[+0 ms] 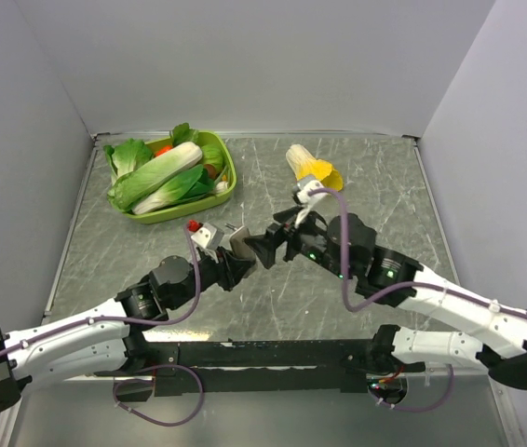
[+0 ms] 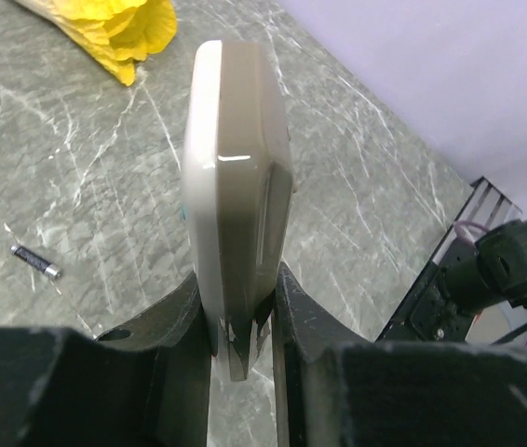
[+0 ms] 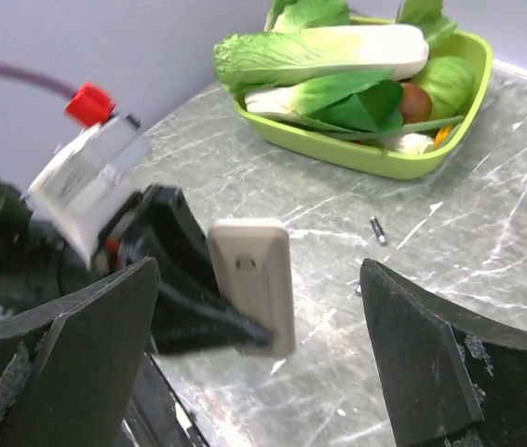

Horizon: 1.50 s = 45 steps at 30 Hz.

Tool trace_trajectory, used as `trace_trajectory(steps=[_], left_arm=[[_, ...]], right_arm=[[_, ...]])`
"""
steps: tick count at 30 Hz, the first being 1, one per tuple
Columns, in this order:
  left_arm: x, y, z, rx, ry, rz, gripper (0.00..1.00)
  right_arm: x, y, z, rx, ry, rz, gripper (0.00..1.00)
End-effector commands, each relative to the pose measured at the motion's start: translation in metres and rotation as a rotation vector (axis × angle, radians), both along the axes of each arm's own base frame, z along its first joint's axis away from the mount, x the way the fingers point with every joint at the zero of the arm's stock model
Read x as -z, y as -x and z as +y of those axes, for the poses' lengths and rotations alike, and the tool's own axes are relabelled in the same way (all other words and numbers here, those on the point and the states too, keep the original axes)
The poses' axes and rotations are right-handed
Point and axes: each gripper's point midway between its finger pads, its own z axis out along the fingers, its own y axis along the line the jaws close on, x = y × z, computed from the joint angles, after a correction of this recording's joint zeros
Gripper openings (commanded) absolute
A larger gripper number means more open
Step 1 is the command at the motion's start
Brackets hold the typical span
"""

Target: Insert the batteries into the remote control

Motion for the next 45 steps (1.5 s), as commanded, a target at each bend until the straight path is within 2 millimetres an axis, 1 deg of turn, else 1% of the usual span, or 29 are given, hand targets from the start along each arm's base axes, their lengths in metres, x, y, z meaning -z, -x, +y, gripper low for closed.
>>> trace_trajectory(steps=[1,2,3,5,6,7,9,12,15,16,17,18,19,20,21,22,23,24,25,26,27,30,34,37,40,45], left_arm=[[-0.034,0.003,-0.012,0.065,0.044,-0.078,0.01],[-0.036,0.004,-0.013,0.071,0.048,-0.083,0.01],[-0.034,0.004,-0.015,0.075,0.042,-0.078,0.01],[-0.036,0.004,-0.016,0.078,0.048,-0.078,0.01],[-0.037,0.005,-0.016,0.08,0.051,-0.08,0.01],[-0.037,0.003,-0.015,0.074,0.054,-0.081,0.01],[-0.039,0.002,-0.014,0.064,0.063,-0.078,0.01],[-0.037,0.001,-0.013,0.052,0.061,-0.074,0.01],[-0.036,0.001,-0.013,0.048,0.067,-0.072,0.01],[-0.037,0.001,-0.013,0.05,0.07,-0.074,0.02],[-0.034,0.001,-0.012,0.047,0.068,-0.07,0.01],[-0.033,0.0,-0.012,0.044,0.071,-0.069,0.03],[-0.033,0.001,-0.011,0.043,0.075,-0.069,0.06],[-0.028,0.001,-0.011,0.043,0.077,-0.064,0.09],[-0.028,0.002,-0.009,0.043,0.083,-0.066,0.18],[-0.027,0.003,-0.009,0.043,0.087,-0.066,0.24],[-0.023,0.004,-0.008,0.046,0.089,-0.066,0.31],[-0.022,0.005,-0.007,0.049,0.091,-0.071,0.41],[-0.021,0.006,-0.006,0.052,0.093,-0.073,0.45],[-0.016,0.008,-0.006,0.058,0.091,-0.076,0.5],[-0.017,0.009,-0.005,0.063,0.1,-0.084,0.56],[-0.011,0.012,-0.003,0.072,0.098,-0.089,0.63],[-0.008,0.009,-0.005,0.067,0.08,-0.089,0.64],[-0.007,0.007,-0.006,0.057,0.077,-0.088,0.63],[-0.01,0.006,-0.007,0.051,0.104,-0.089,0.6],[-0.004,0.003,-0.009,0.043,0.105,-0.08,0.53]], right_arm=[[0.014,-0.017,0.015,0.048,0.022,0.087,0.96],[0.014,-0.015,0.021,0.026,0.01,0.102,0.96],[0.015,-0.015,0.024,0.018,0.005,0.107,0.96],[0.021,-0.017,0.034,0.008,0.008,0.133,0.95],[0.019,-0.017,0.037,0.003,0.006,0.137,0.95],[0.028,-0.018,0.042,0.001,0.026,0.155,0.94],[0.035,-0.017,0.047,-0.015,0.03,0.181,0.93],[0.046,-0.016,0.052,-0.024,0.023,0.21,0.87],[0.054,-0.016,0.055,-0.027,0.034,0.225,0.73],[0.054,-0.015,0.056,-0.031,0.036,0.227,0.61],[0.055,-0.015,0.056,-0.033,0.038,0.225,0.53],[0.053,-0.015,0.056,-0.036,0.031,0.22,0.46],[0.05,-0.015,0.055,-0.035,0.025,0.216,0.33],[0.047,-0.014,0.054,-0.037,0.022,0.208,0.28],[0.045,-0.015,0.053,-0.033,0.019,0.204,0.24],[0.041,-0.015,0.051,-0.028,0.012,0.199,0.15],[0.039,-0.015,0.05,-0.023,0.011,0.197,0.11],[0.037,-0.016,0.049,-0.018,0.01,0.193,0.08],[0.035,-0.014,0.048,-0.021,0.007,0.19,0.05],[0.033,-0.015,0.047,-0.017,0.004,0.188,0.04],[0.033,-0.015,0.046,-0.016,0.001,0.186,0.03],[0.031,-0.015,0.044,-0.014,-0.004,0.181,0.01],[0.032,-0.015,0.045,-0.013,-0.005,0.181,0.0],[0.033,-0.014,0.046,-0.017,-0.009,0.187,0.0],[0.033,-0.014,0.046,-0.014,-0.016,0.191,0.0],[0.032,-0.013,0.046,-0.014,-0.026,0.193,0.0]])
